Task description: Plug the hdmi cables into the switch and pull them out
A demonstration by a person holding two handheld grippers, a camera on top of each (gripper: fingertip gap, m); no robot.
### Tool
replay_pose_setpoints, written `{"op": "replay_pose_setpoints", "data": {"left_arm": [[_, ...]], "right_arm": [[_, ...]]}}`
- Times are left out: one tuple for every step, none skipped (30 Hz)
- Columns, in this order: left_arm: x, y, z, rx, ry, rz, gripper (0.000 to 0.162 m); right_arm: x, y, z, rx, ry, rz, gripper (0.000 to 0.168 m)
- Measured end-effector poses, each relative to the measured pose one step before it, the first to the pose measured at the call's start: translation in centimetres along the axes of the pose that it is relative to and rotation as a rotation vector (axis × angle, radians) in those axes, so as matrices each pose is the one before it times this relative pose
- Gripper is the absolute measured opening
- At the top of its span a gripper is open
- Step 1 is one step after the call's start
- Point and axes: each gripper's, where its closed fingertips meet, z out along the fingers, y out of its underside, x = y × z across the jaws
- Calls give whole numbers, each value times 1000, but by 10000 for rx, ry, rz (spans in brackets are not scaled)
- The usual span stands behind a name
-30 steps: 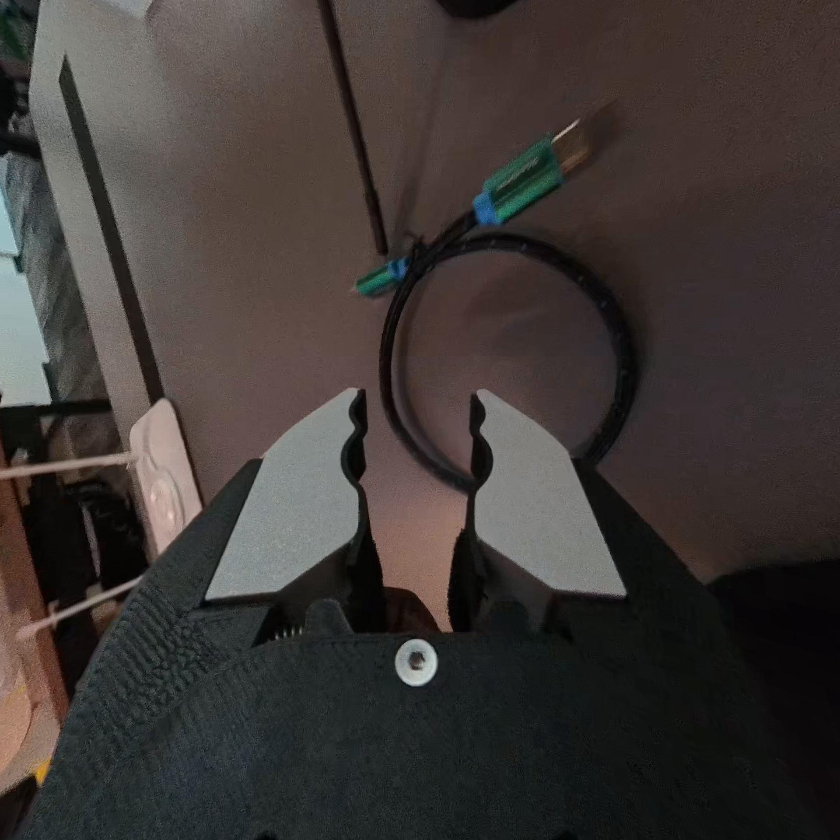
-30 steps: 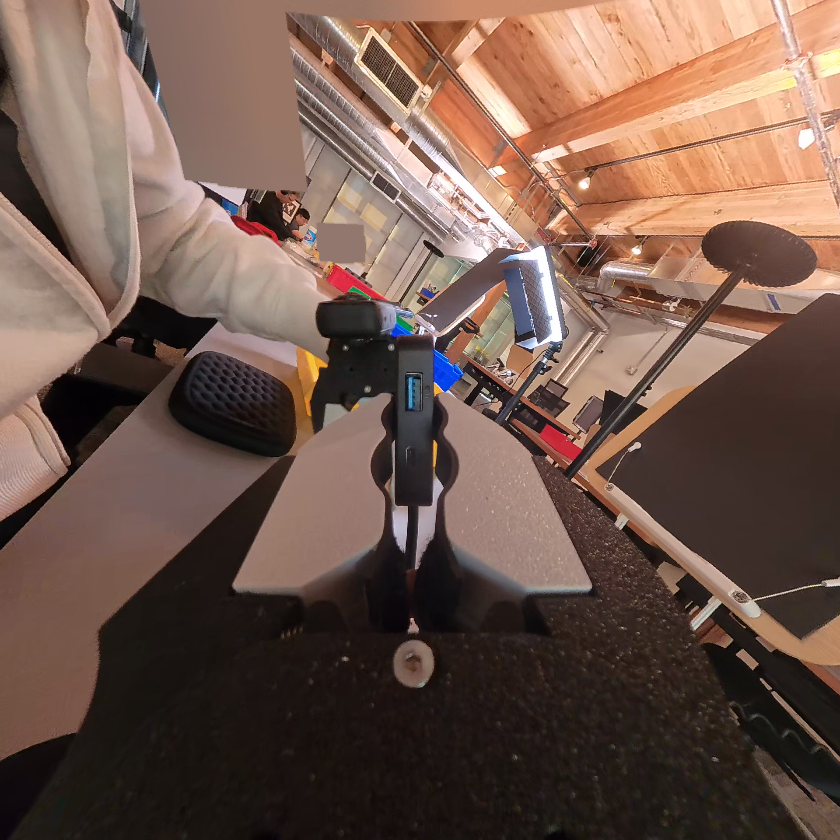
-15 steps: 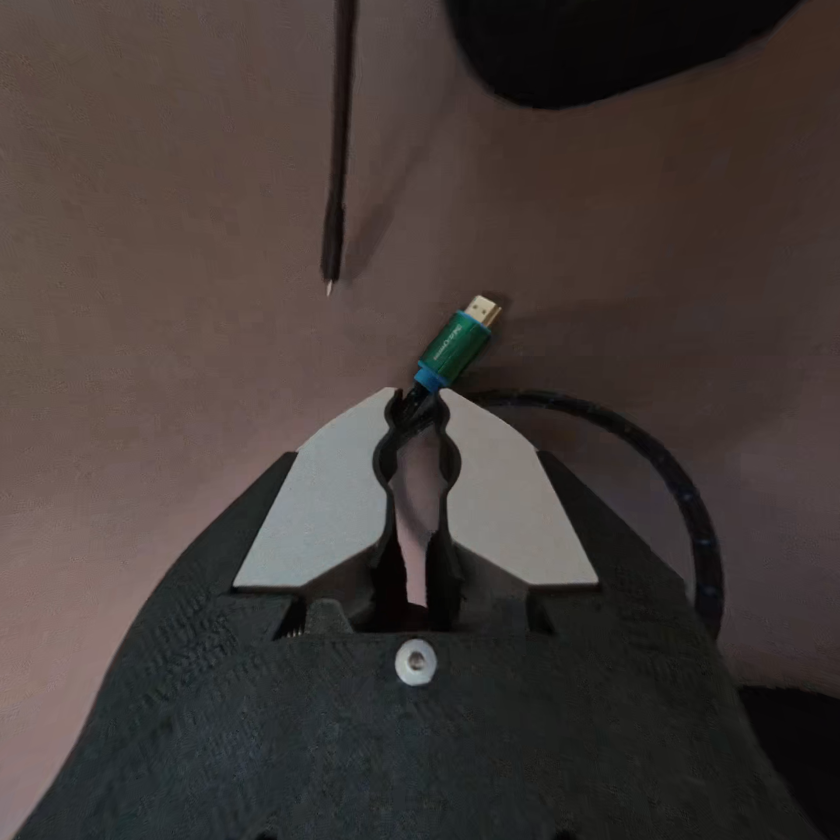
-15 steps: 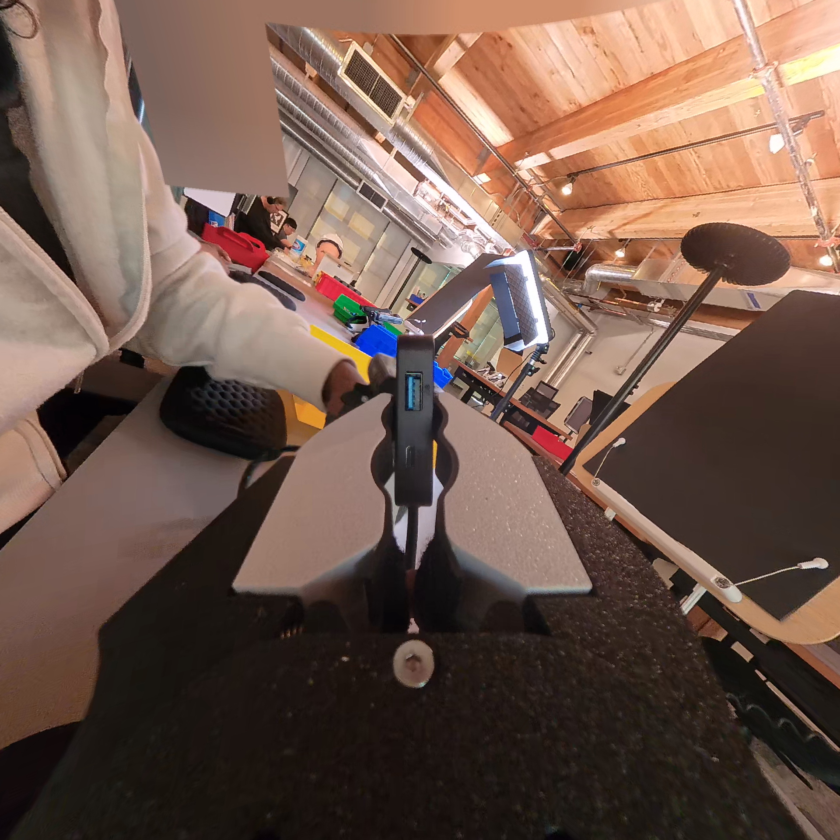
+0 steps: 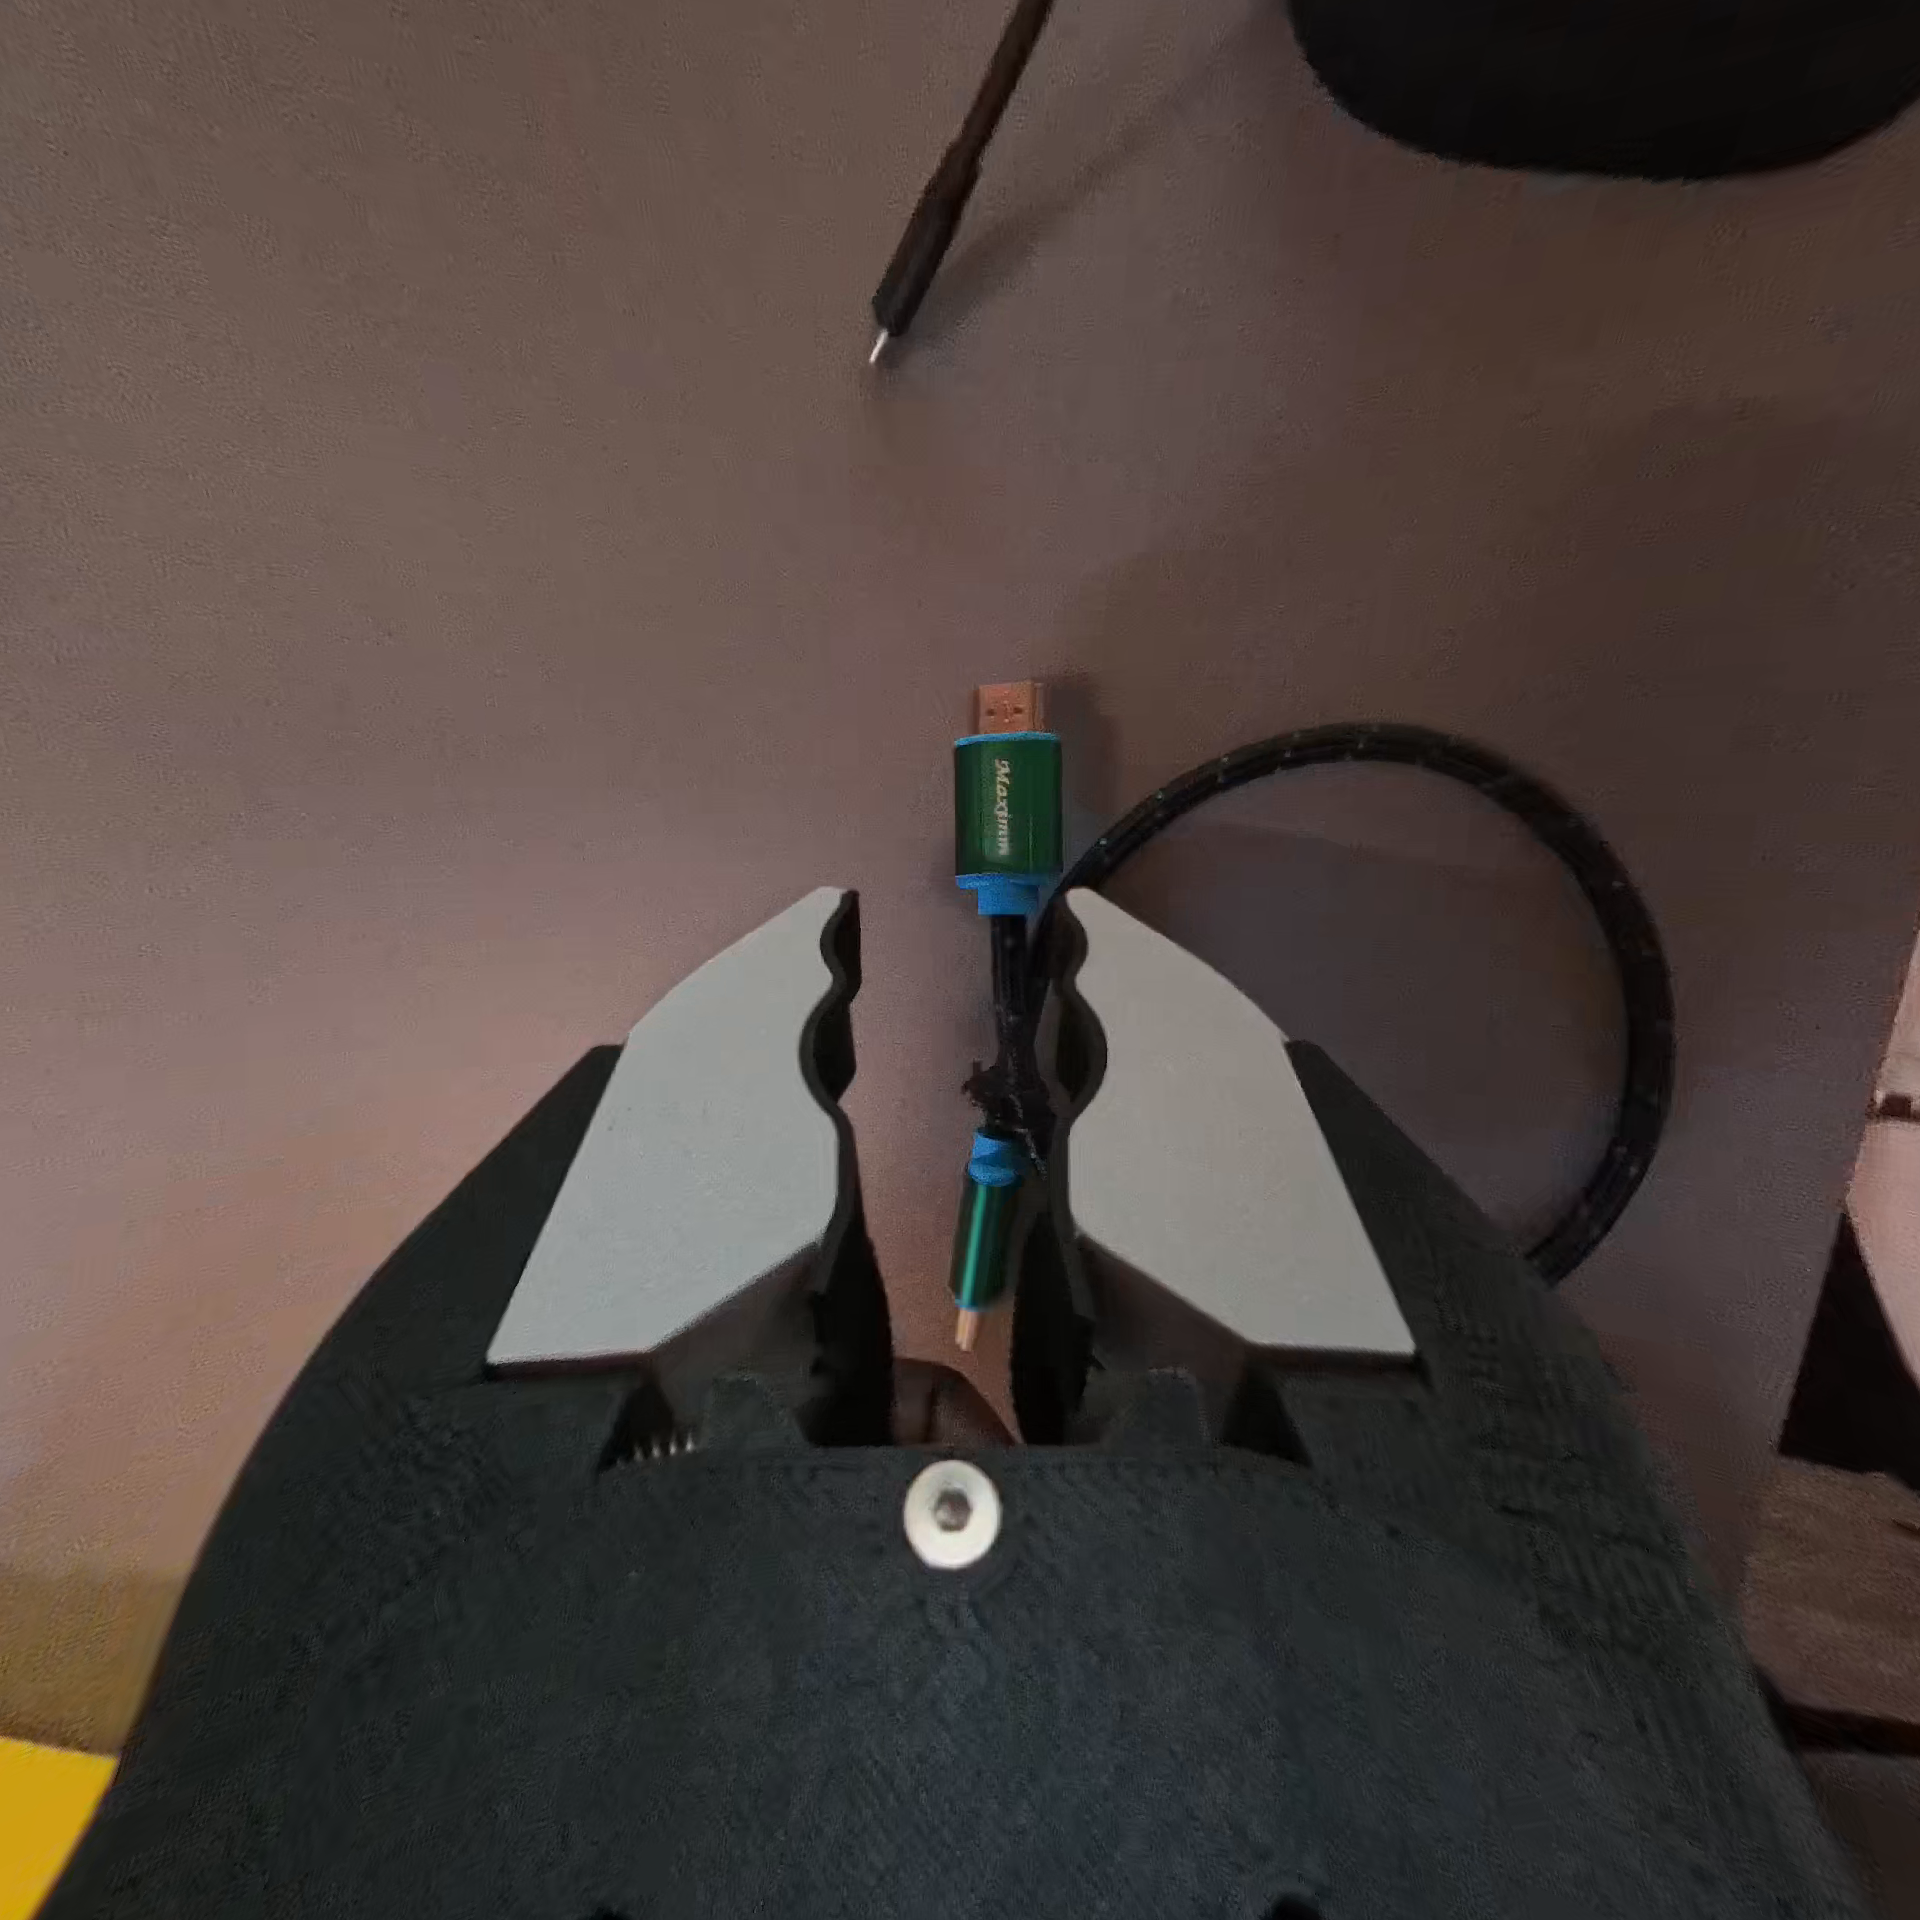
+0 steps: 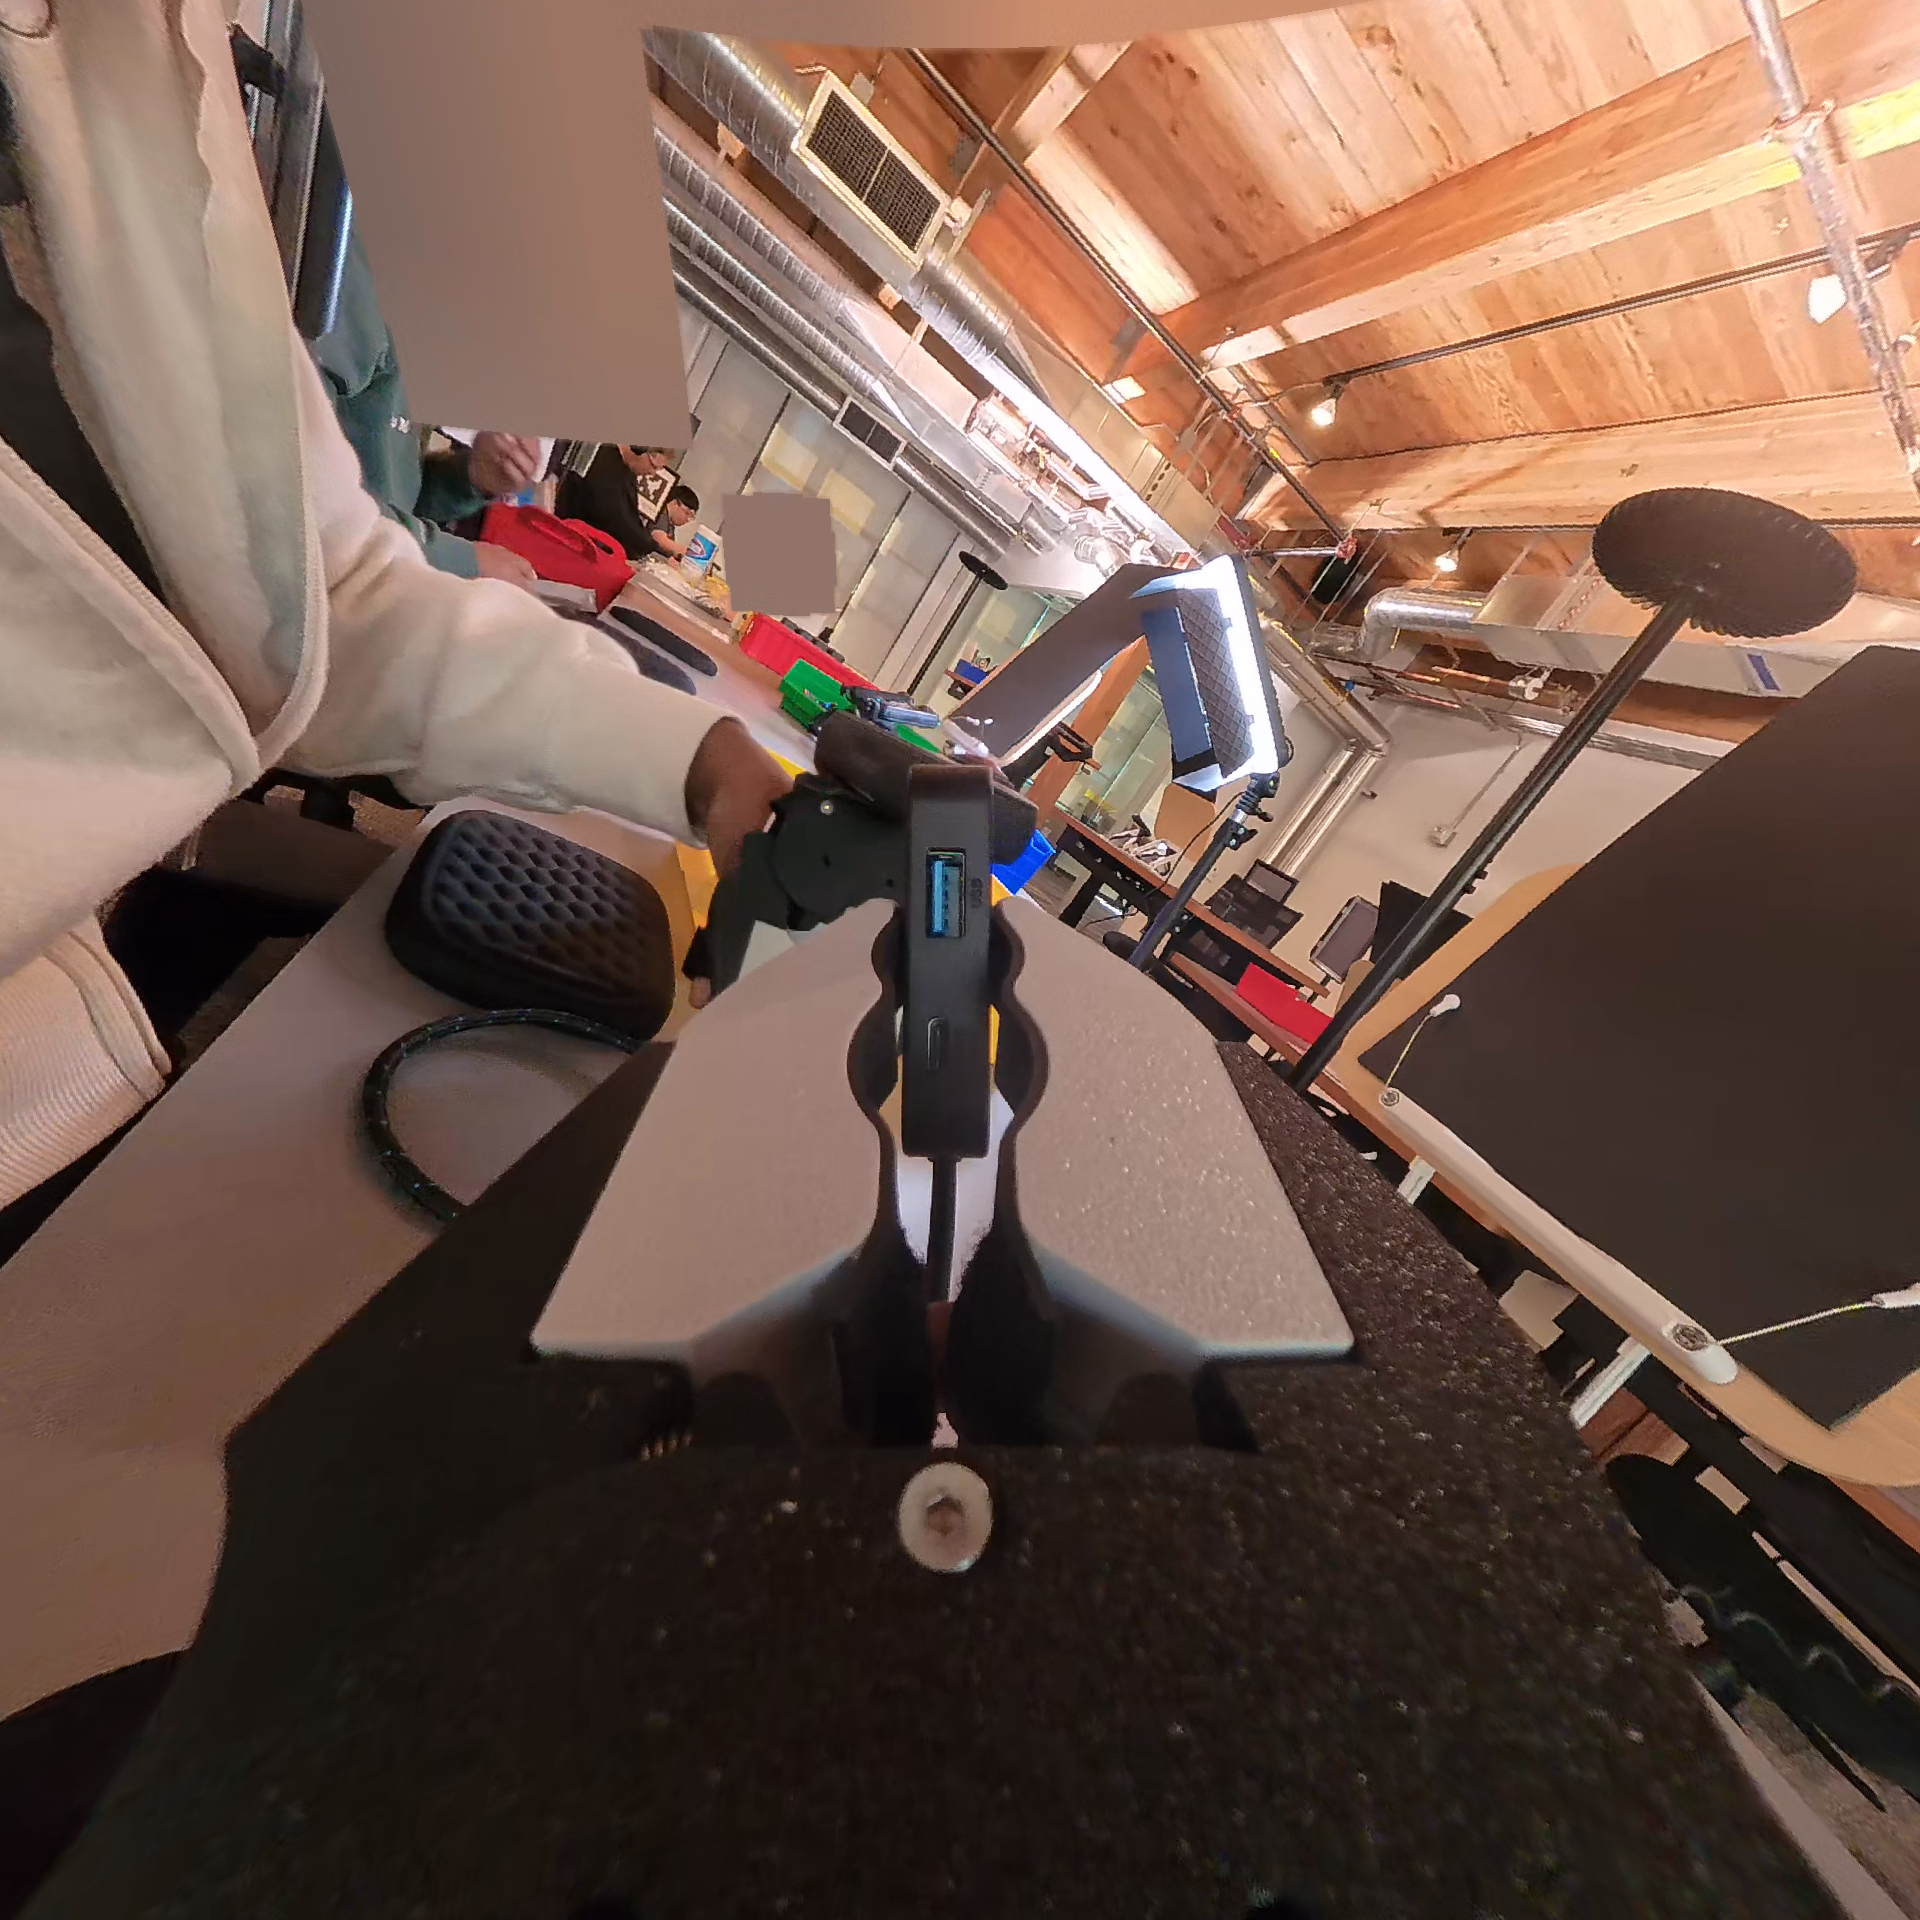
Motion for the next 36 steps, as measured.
{"op": "replay_pose_setpoints", "data": {"left_arm": [[218,-93,121,158,45,-613,37],[472,-204,23,255,169,-512,40],[450,-153,4,216,132,-300,43],[188,-13,79,116,-35,-88,45],[-45,183,161,-27,-145,48,46],[-118,292,265,-108,-138,71,46],[-53,236,347,-83,-33,-2,46],[36,176,356,-41,72,-66,45],[77,130,401,10,107,-68,41],[199,-47,313,99,142,-3,35],[169,-271,245,269,81,94,26],[127,-321,146,382,18,312,20],[-16,-217,30,311,-160,335,20],[271,-222,-144,246,-4,296,20],[455,-504,-406,329,84,196,19],[407,-777,-621,395,100,312,19],[542,-831,-935,344,49,458,19],[355,-720,-934,160,-44,409,18],[511,-538,-1089,75,17,360,17],[522,-644,-999,96,66,274,17],[428,-617,-896,84,-13,113,17],[493,-469,-850,23,-24,99,17],[224,-317,-640,-41,-162,87,17],[-238,-63,-350,-87,-363,29,16],[-109,-6,-375,-155,-408,52,16],[-233,83,-217,-163,-475,35,16],[-351,306,-13,-244,-470,-26,16],[-458,620,219,-351,-436,-42,16],[-336,603,271,-343,-361,-60,16],[-311,552,379,-258,-267,-179,16],[-149,453,472,-170,-94,-274,16],[34,194,509,-12,93,-321,16],[114,39,359,82,176,-391,16],[131,-4,309,79,201,-334,16],[138,37,270,28,181,-233,16],[42,97,251,-27,97,-136,16]], "right_arm": [[11,27,-40,-21,-4,-4,14],[-2,18,-10,-14,-4,-5,14],[-24,12,-5,-12,-11,2,14],[-49,31,32,-21,-26,-1,14],[-77,33,48,-33,-33,-18,14],[-95,37,51,-36,-37,-30,14],[-78,34,38,-31,-31,-21,14],[-42,40,18,-26,-19,-9,14],[-20,19,4,-9,-8,-3,14],[6,-19,-26,12,1,6,14],[-21,-29,-20,20,-16,13,14],[-70,-38,-11,17,-44,-3,14],[-143,-29,9,14,-79,-41,14],[-229,-52,25,21,-117,-77,14],[-323,-71,73,33,-167,-111,14],[-443,-82,128,31,-234,-136,14],[-451,-44,212,-7,-211,-167,14],[-484,-36,279,-58,-209,-221,14],[-501,-71,359,-85,-201,-238,14],[-400,-145,388,-99,-116,-274,14],[-254,-130,384,-122,7,-293,14],[-195,16,341,-199,18,-256,14],[-98,295,297,-343,50,-205,14],[120,613,291,-529,182,-230,14],[204,845,317,-677,233,-352,14],[44,899,383,-729,162,-483,14],[-198,778,474,-694,49,-555,14],[-298,576,526,-635,8,-528,14],[-395,436,532,-610,-41,-580,14],[-459,311,522,-576,-42,-720,14],[-418,258,493,-563,13,-786,14],[-307,276,461,-551,93,-720,14],[-195,238,408,-461,210,-662,14],[-441,173,381,-336,51,-587,14],[-558,172,368,-290,-41,-437,14],[-434,107,308,-225,26,-336,14]]}}
